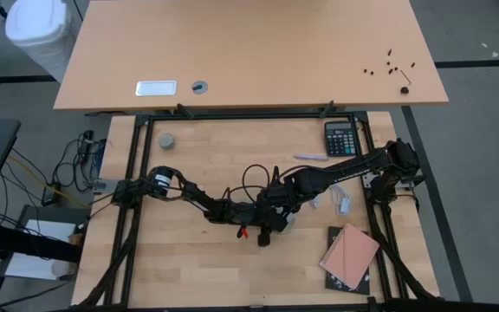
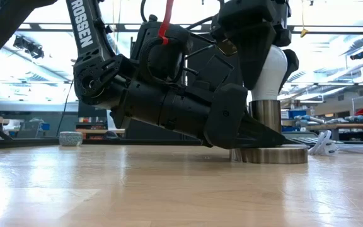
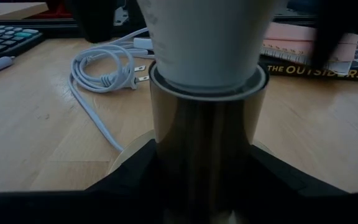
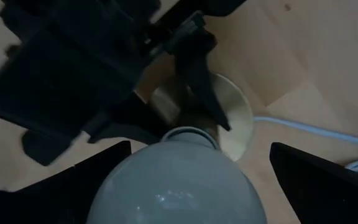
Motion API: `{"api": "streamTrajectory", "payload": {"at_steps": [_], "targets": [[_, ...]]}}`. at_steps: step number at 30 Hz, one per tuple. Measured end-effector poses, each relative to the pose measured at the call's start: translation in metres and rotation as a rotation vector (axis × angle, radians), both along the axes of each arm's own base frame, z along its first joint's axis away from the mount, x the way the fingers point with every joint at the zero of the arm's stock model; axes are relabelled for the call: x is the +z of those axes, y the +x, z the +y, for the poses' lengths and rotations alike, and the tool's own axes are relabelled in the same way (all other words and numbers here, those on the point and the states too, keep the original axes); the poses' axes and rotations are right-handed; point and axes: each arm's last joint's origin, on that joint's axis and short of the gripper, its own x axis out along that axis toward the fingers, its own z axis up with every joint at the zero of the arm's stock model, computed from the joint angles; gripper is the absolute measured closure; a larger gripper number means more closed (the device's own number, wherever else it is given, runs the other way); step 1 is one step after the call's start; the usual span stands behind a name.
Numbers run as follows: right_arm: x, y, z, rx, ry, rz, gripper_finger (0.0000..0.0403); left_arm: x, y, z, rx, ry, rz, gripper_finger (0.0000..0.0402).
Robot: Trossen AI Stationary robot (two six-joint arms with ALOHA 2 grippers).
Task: Screw lightbulb
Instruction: Remove the lightbulb from the bronze lamp socket
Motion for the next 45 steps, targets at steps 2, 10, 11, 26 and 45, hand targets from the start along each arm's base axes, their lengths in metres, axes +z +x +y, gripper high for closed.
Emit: {"api": "streamTrajectory", "payload": {"at_steps": [2, 10, 11, 26, 45], "targets": [[0.0, -0.002, -0.001, 0.015, -0.028, 0.016, 0.0015, 0.0, 0.0, 0.0, 0.001, -0.001, 0.0, 0.0213], [-0.001, -0.008, -0.003, 0.226, -0.102, 0.068, 0.0027, 0.0, 0.001, 0.002, 0.024, -0.006, -0.001, 0.0213], [-0.002, -0.008, -0.003, 0.263, -0.108, 0.067, 0.0027, 0.0, 0.001, 0.002, 0.024, -0.005, -0.001, 0.0213], [0.006, -0.037, -0.002, 0.461, -0.291, 0.306, 0.0029, -0.001, 0.0, 0.0, -0.006, -0.001, 0.008, 0.0213], [0.003, -0.091, 0.073, 0.306, -0.491, -0.147, 0.0029, -0.001, 0.0, 0.0, -0.008, -0.008, 0.008, 0.0213]]}}
